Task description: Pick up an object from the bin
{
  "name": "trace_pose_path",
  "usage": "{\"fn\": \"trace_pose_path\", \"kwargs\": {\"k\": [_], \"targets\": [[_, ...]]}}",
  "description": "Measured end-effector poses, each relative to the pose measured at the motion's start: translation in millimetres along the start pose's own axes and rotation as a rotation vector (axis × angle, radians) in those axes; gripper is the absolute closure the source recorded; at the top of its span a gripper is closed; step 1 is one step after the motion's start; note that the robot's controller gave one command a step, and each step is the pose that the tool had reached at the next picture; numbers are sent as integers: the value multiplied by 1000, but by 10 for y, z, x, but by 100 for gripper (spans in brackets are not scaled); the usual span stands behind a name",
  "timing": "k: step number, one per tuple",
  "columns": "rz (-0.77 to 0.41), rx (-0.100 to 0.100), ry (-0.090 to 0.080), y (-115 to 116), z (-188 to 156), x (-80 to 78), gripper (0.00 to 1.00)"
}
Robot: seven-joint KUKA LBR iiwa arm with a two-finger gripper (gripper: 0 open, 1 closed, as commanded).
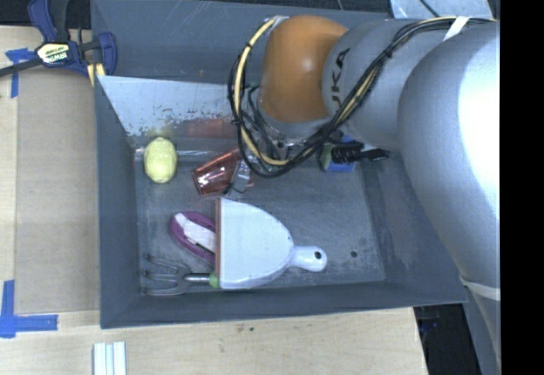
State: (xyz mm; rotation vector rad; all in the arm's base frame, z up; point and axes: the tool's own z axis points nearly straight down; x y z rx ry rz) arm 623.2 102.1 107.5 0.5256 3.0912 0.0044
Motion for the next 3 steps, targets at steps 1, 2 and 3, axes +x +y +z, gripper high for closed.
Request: {"fn": "trace_pose_path", "kwargs": {"k": [1, 2, 3], "targets": [[-345, -4, -6, 1, 357, -26, 0], [11, -2, -3, 153, 355, 95, 100], [11, -2, -3, 153, 356, 96, 100]]}}
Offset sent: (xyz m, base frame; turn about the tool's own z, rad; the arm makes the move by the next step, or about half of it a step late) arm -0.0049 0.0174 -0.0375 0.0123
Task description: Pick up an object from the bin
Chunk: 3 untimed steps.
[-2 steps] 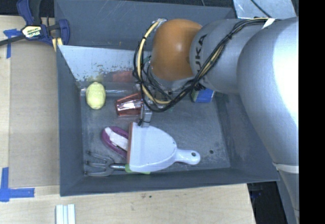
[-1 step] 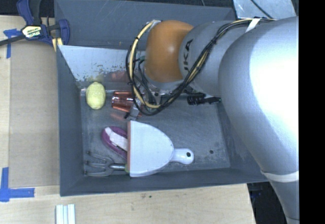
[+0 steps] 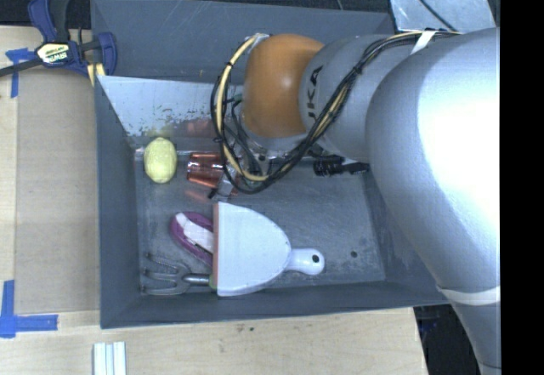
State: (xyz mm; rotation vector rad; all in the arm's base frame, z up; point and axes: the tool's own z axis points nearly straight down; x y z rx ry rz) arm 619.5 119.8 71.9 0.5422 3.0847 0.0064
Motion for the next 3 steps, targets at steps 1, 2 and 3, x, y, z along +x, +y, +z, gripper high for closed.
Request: {"fn": "trace_pose_path", "kwargs": {"k": [1, 2, 3], "targets": [[1, 0, -1, -8, -89, 4, 100], [1, 4, 6, -18, -409, 18, 100], [0, 1, 0, -6, -794, -4, 100]]}}
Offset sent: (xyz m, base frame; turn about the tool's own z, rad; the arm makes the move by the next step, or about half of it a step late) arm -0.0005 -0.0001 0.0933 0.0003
